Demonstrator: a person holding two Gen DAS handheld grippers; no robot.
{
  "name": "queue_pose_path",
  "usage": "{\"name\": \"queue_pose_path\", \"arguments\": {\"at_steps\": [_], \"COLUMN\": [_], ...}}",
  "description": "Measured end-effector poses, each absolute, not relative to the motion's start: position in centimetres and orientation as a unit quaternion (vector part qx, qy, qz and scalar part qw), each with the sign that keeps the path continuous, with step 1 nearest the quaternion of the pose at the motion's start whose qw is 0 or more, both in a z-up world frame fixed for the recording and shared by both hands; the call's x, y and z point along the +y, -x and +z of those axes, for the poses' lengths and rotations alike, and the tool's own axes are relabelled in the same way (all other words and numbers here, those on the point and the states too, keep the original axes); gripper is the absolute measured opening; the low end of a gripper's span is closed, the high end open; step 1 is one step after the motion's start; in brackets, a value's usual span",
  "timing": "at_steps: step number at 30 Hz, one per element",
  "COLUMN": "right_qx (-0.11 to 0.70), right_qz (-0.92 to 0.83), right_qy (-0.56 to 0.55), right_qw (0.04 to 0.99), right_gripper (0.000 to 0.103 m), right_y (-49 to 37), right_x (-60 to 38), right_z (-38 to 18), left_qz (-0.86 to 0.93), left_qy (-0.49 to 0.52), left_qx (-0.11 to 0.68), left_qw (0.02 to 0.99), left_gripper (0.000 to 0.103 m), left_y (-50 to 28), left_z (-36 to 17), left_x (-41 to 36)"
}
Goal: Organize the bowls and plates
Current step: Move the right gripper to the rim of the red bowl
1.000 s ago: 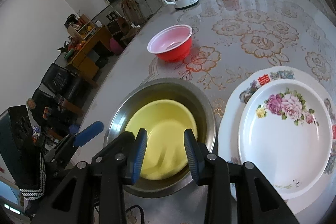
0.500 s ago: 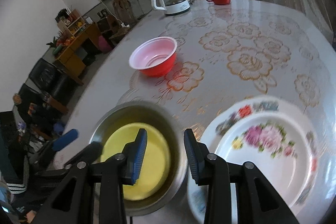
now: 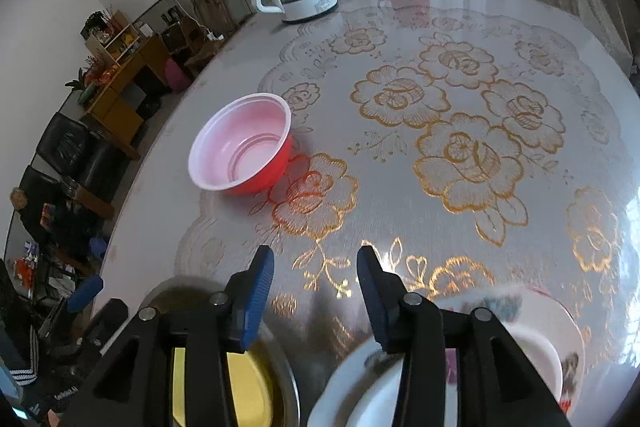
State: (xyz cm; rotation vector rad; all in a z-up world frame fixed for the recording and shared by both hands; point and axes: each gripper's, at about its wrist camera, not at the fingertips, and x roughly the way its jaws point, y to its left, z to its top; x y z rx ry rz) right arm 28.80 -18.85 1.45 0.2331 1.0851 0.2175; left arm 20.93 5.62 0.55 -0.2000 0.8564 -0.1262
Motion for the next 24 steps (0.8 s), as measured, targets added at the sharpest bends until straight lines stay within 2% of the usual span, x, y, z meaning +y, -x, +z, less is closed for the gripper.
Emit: {"name": "queue_pose_path", "arguments": {"at_steps": [6, 21, 24], "right_qx": [0.529, 0.532, 0.536], "right_qz": [0.116, 0.124, 0.123], "right_qy": [-0.142, -0.192, -0.203], "right_qw": [0.829, 0.815, 0.810], "right_gripper": [0.043, 0.043, 0.036], "right_y": [-32.0, -38.5, -39.2], "right_x": [-18.7, -16.7, -16.8], "right_z": [0.3, -1.7, -2.8], "left_qz": [-0.050, -0.077, -0.078], "left_qy": [0.135, 0.136, 0.114], "left_qx": [0.426, 0.427, 0.421], "left_qw": [0.893, 0.891, 0.897], "left_gripper": [0.101, 0.101, 0.101], "left_y": [-22.6, -25.9, -27.1], "left_z": [-0.4, 0.2, 0.6], "left_x": [7.6, 6.8, 6.0]}}
